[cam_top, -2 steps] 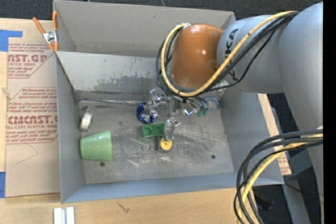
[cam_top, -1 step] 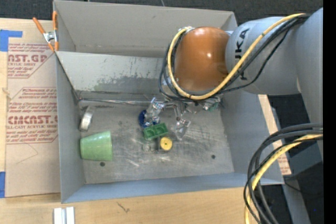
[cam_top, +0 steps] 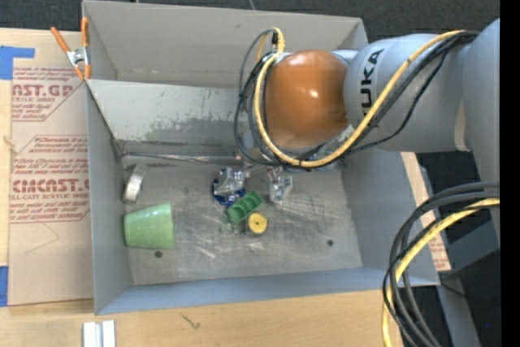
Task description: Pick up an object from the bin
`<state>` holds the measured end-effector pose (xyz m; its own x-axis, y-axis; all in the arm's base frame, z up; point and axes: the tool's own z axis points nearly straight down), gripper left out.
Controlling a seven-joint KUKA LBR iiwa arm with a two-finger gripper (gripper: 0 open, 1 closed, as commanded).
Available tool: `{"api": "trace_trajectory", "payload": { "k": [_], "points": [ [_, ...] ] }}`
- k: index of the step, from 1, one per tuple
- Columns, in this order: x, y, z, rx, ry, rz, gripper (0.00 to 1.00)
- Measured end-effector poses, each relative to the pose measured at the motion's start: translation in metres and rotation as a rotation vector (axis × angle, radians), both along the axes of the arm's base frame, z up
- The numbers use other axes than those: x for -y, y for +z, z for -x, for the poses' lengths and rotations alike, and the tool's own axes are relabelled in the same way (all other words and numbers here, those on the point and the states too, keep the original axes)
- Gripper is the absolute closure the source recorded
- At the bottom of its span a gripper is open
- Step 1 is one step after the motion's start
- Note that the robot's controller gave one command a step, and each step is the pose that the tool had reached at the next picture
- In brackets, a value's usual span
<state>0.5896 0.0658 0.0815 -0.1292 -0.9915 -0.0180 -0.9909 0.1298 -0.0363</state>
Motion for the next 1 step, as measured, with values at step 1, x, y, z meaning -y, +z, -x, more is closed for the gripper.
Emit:
{"api": "trace_trajectory", "payload": {
  "k": [1],
  "points": [
    [0.0037, -0.0003, 0.0011, 0.001, 0.206, 0.004, 0.00]
  ]
}}
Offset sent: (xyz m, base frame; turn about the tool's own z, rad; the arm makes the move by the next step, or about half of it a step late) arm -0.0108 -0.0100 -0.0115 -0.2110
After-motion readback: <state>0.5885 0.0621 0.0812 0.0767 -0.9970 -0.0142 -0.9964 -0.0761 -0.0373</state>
